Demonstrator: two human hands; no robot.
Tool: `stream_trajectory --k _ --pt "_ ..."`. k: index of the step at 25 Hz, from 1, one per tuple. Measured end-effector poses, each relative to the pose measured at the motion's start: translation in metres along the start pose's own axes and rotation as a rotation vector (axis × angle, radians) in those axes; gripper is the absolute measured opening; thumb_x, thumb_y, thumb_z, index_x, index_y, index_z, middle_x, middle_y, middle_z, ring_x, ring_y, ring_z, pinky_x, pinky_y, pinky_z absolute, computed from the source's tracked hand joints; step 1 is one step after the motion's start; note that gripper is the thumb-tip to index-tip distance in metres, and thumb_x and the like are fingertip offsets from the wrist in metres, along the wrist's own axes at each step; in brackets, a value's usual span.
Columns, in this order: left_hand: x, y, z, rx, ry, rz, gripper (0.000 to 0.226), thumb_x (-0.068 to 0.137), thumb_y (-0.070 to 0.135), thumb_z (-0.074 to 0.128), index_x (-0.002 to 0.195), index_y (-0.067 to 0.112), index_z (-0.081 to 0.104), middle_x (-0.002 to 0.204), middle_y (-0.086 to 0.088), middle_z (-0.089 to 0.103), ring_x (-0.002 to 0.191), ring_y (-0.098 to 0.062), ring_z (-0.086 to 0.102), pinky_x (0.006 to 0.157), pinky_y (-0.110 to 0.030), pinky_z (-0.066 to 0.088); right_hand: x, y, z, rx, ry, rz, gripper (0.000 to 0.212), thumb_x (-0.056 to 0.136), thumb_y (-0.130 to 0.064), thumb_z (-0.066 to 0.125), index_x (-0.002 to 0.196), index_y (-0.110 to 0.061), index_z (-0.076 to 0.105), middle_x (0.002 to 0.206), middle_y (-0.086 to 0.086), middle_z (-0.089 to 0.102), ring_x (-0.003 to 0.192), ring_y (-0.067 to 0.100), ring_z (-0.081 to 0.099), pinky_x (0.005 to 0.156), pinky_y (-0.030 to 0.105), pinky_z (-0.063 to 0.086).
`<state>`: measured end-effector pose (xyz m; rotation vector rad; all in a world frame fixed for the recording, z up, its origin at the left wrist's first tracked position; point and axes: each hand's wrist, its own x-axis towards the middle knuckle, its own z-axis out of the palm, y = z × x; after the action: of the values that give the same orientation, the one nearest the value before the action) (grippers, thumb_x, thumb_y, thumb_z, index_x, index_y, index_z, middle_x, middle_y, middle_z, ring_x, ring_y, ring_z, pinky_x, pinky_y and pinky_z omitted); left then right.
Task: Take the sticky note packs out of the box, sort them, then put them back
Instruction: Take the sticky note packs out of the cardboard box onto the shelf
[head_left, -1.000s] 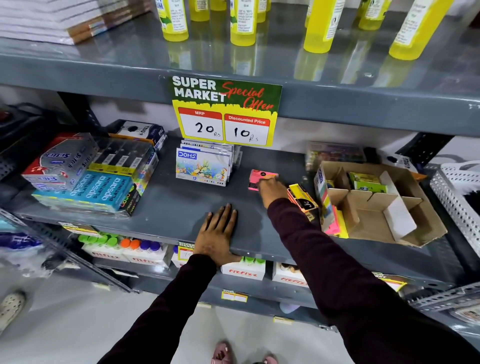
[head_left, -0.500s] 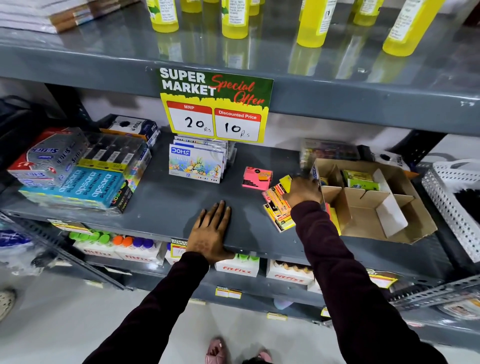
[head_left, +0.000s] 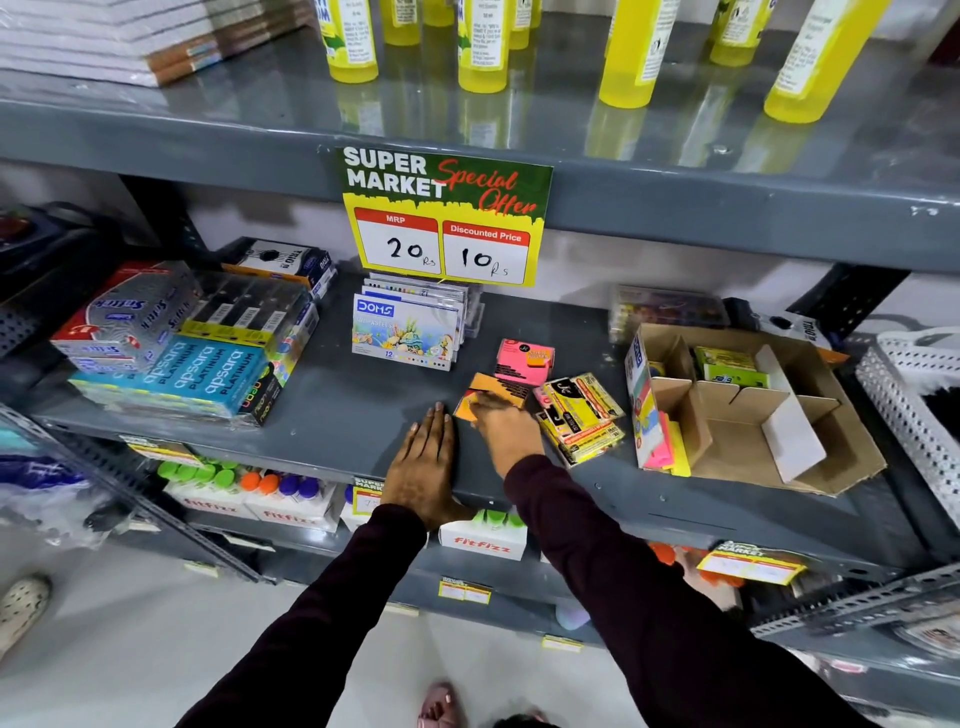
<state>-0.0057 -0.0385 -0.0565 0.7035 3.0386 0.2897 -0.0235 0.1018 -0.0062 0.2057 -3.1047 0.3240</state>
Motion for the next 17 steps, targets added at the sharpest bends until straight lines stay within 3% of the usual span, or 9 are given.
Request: stream_trajectory --k 2,5,7,9,11,13,15,17 --pt "0.0 0.001 0.0 0.003 -0.001 0.0 0.128 0.052 0.059 0.075 0.141 -0.002 0.007 0.152 -0.022 0.008 0.141 -0.031 0.006 0.113 -0.038 0.003 -0.004 0.008 -0.008 0.046 0.04 0.031 0.029 0.098 -0.014 0.046 0.123 -0.009 0.059 0.131 0.012 0.061 0.117 0.031 0.06 0.093 0.039 0.051" --pt "-0.001 0.002 -0.001 0.002 0.008 -0.01 0.128 0.05 0.059 0.076 0.141 -0.003 0.01 0.151 -0.023 0.014 0.14 -0.033 0.011 0.113 -0.042 0.01 -0.006 0.046 -0.023 0.013 0.164 0.286 0.028 0.097 -0.017 0.05 0.12 -0.003 0.058 0.122 0.018 0.064 0.111 0.034 0.063 0.09 0.039 0.051" --pt "0.0 0.002 0.0 0.007 0.005 -0.018 0.128 0.052 0.06 0.076 0.141 -0.003 0.009 0.152 -0.023 0.013 0.14 -0.033 0.01 0.113 -0.042 0.008 -0.008 0.076 -0.03 -0.042 0.093 0.515 0.043 0.096 -0.025 0.052 0.13 0.001 0.048 0.134 0.023 0.054 0.123 0.037 0.054 0.099 0.043 0.048" --pt "0.0 0.002 0.001 0.014 0.0 -0.018 0.128 0.053 0.061 0.074 0.141 -0.002 0.006 0.152 -0.022 0.01 0.141 -0.032 0.006 0.113 -0.041 0.004 -0.01 0.09 -0.034 -0.006 -0.017 0.596 0.056 0.094 -0.03 0.057 0.136 0.004 0.042 0.14 0.023 0.048 0.13 0.038 0.046 0.104 0.045 0.044" --pt "0.0 0.002 0.002 0.017 -0.003 -0.016 0.128 0.055 0.063 0.072 0.141 -0.001 0.003 0.153 -0.021 0.006 0.141 -0.031 0.002 0.113 -0.04 0.002 -0.012 0.088 -0.039 -0.008 0.005 0.574 0.052 0.09 -0.028 0.063 0.129 0.002 0.049 0.136 0.022 0.048 0.128 0.039 0.046 0.102 0.044 0.045" --pt "0.0 0.002 0.001 0.012 0.004 -0.013 0.128 0.055 0.064 0.071 0.142 -0.001 0.004 0.153 -0.021 0.007 0.141 -0.031 0.004 0.114 -0.041 0.003 -0.017 0.076 -0.047 -0.023 0.172 0.48 0.038 0.091 -0.021 0.062 0.122 0.0 0.055 0.131 0.022 0.05 0.12 0.04 0.052 0.096 0.042 0.048" --pt "0.0 0.002 0.001 0.016 0.007 -0.011 0.127 0.052 0.063 0.073 0.141 -0.003 0.01 0.151 -0.023 0.014 0.14 -0.034 0.011 0.113 -0.043 0.009 -0.028 0.058 -0.048 0.064 0.329 0.306 0.027 0.091 -0.01 0.059 0.116 -0.002 0.063 0.12 0.023 0.06 0.101 0.04 0.063 0.083 0.041 0.053" --pt "0.0 0.001 0.003 0.031 -0.002 -0.011 0.126 0.049 0.063 0.074 0.139 -0.005 0.018 0.149 -0.025 0.021 0.138 -0.036 0.019 0.111 -0.046 0.011 -0.049 0.035 -0.035 0.105 0.399 0.117 0.022 0.083 -0.004 0.067 0.105 -0.004 0.071 0.104 0.017 0.069 0.086 0.038 0.069 0.067 0.039 0.059"
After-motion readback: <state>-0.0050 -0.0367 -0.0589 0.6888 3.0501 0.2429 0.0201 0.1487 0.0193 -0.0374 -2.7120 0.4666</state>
